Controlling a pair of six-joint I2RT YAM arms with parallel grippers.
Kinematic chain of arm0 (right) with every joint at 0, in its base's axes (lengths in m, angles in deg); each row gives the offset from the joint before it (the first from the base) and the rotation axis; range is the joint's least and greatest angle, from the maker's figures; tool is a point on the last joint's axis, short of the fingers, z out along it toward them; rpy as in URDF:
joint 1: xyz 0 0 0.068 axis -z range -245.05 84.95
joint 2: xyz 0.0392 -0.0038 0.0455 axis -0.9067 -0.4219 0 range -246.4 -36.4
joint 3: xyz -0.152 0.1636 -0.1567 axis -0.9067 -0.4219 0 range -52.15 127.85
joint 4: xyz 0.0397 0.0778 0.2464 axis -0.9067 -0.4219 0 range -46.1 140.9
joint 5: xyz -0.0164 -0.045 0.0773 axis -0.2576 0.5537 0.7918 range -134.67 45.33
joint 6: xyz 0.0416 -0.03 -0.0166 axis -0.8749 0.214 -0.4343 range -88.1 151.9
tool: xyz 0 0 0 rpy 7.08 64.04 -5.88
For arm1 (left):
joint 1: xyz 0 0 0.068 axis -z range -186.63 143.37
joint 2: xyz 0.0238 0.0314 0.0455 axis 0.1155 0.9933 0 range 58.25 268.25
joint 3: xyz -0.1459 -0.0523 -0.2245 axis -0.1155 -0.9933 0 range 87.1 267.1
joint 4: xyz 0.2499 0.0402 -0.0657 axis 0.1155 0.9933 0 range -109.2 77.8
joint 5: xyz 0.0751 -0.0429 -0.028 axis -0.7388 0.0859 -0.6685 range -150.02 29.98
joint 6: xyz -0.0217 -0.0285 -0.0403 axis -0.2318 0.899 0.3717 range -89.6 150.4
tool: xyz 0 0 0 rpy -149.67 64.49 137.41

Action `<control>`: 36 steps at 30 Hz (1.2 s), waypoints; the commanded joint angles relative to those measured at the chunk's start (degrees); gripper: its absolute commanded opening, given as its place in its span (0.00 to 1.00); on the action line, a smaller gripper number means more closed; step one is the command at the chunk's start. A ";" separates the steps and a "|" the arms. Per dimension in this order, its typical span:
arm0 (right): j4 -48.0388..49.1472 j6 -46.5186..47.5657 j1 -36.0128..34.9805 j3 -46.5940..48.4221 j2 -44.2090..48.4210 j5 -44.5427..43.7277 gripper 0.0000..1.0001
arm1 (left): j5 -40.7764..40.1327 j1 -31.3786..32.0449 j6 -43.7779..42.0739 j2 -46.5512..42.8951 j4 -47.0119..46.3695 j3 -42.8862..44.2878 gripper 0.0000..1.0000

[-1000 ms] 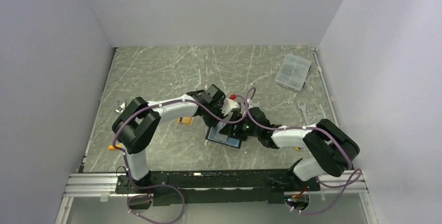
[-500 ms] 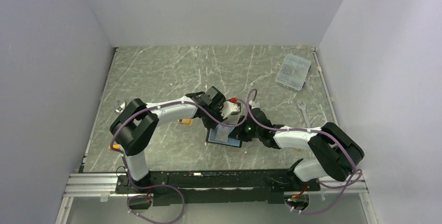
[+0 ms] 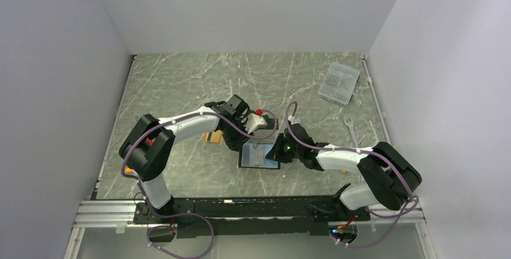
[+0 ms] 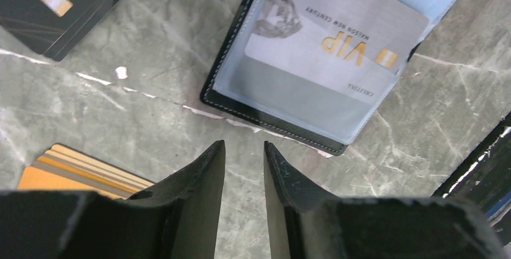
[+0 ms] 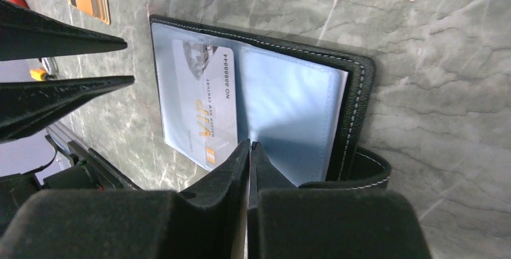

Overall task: Put the credit cards into the card holder
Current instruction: Insert the credit card into the card holder.

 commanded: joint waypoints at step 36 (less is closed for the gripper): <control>-2.71 -1.67 -4.40 9.19 -6.22 -2.62 0.00 | 0.88 2.98 -1.58 -0.70 -5.23 -8.26 0.12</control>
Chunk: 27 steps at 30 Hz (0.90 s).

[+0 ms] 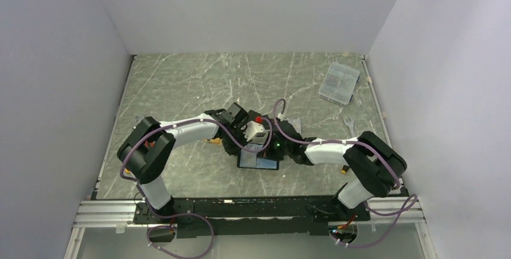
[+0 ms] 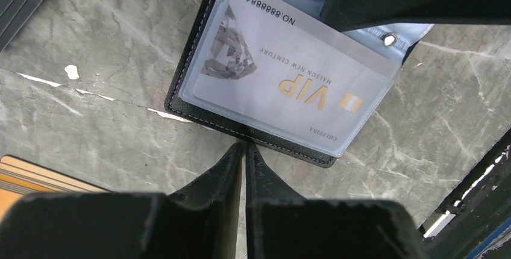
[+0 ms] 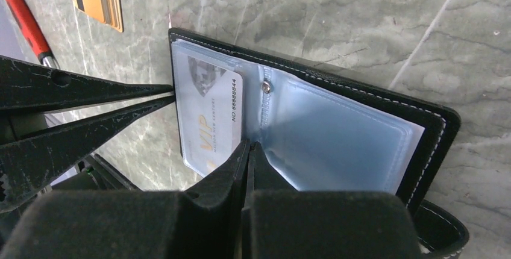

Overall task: Put the credit cards into the card holder
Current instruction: Insert the credit card into the card holder.

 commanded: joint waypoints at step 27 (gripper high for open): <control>3.74 -0.55 0.39 2.08 -1.19 2.69 0.00 | 0.46 1.45 -1.83 0.20 0.07 -1.34 0.10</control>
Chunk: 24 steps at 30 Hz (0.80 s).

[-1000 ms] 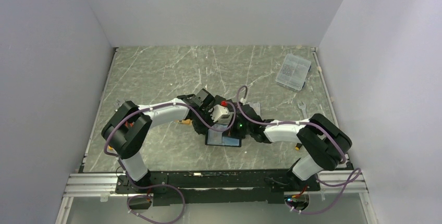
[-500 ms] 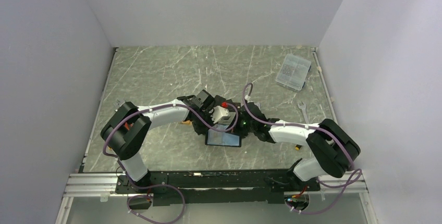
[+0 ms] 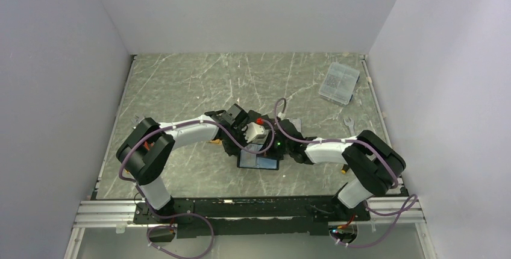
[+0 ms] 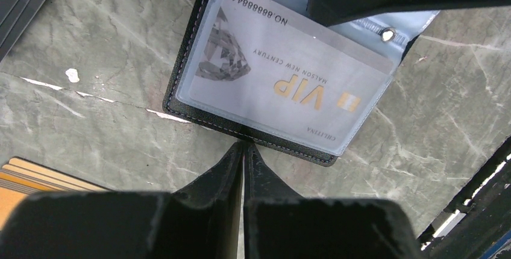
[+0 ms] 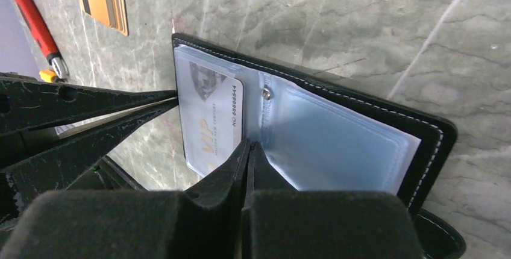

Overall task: Put the credit cards into the card holder
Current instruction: Insert the credit card into the card holder.

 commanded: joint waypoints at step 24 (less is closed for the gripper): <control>11.81 -3.81 1.02 -5.16 2.34 5.16 0.00 | 2.28 -0.05 -0.37 -0.45 0.36 -1.83 0.09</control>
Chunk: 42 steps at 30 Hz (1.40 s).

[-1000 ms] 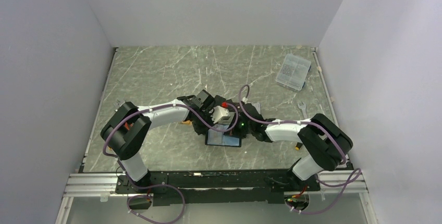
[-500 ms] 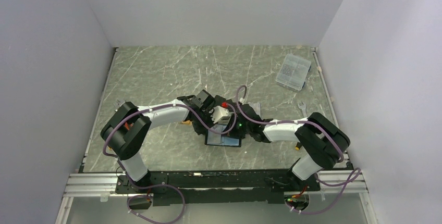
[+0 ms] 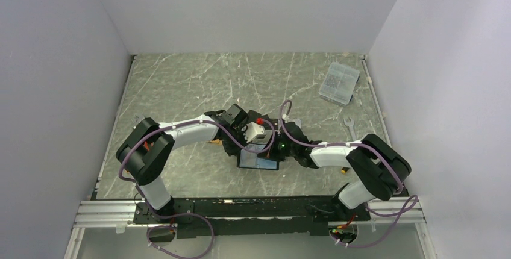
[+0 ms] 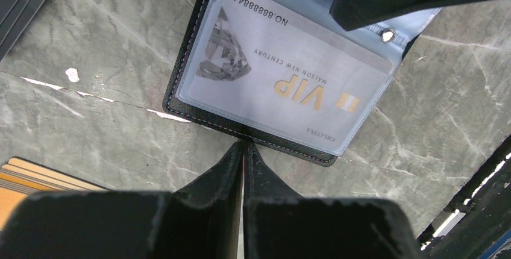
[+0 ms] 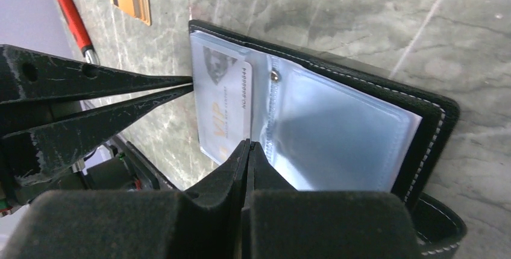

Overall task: Put the credit cards into the card holder
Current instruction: Insert the credit card into the card holder, then pick up the credit card from the center of the board.

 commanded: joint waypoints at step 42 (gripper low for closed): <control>-14.28 13.85 11.06 22.37 0.84 10.43 1.00 | 12.07 -31.52 -5.82 -19.00 28.29 11.25 0.99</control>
